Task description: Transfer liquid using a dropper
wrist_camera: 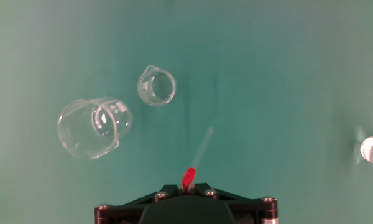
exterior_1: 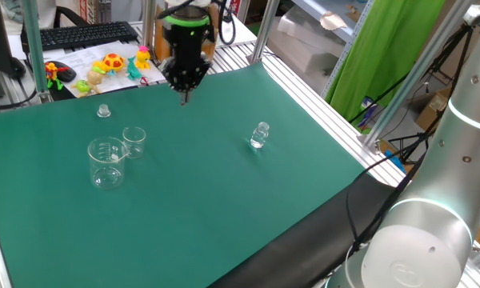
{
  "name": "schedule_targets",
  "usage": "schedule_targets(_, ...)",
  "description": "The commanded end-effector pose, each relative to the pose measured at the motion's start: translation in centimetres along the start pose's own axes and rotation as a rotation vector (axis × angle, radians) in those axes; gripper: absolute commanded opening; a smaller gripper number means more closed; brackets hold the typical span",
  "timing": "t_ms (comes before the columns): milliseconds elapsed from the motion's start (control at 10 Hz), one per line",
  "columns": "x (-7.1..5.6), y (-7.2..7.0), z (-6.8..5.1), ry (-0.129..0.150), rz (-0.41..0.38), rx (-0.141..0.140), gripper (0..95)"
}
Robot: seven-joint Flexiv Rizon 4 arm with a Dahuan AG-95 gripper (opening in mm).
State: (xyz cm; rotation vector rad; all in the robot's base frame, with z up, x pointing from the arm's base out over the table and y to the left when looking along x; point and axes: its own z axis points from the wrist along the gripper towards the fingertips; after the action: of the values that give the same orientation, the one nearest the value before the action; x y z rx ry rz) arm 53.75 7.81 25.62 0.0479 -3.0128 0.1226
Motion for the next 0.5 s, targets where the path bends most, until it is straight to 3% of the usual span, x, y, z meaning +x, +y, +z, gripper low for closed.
schedule_targets(100,1.4,-3.5,0.2,-0.009,-0.113,-0.043,0.0)
schedule_targets(500,2.5,-9.6,0.7,-0.013,-0.148,-0.084,0.0)
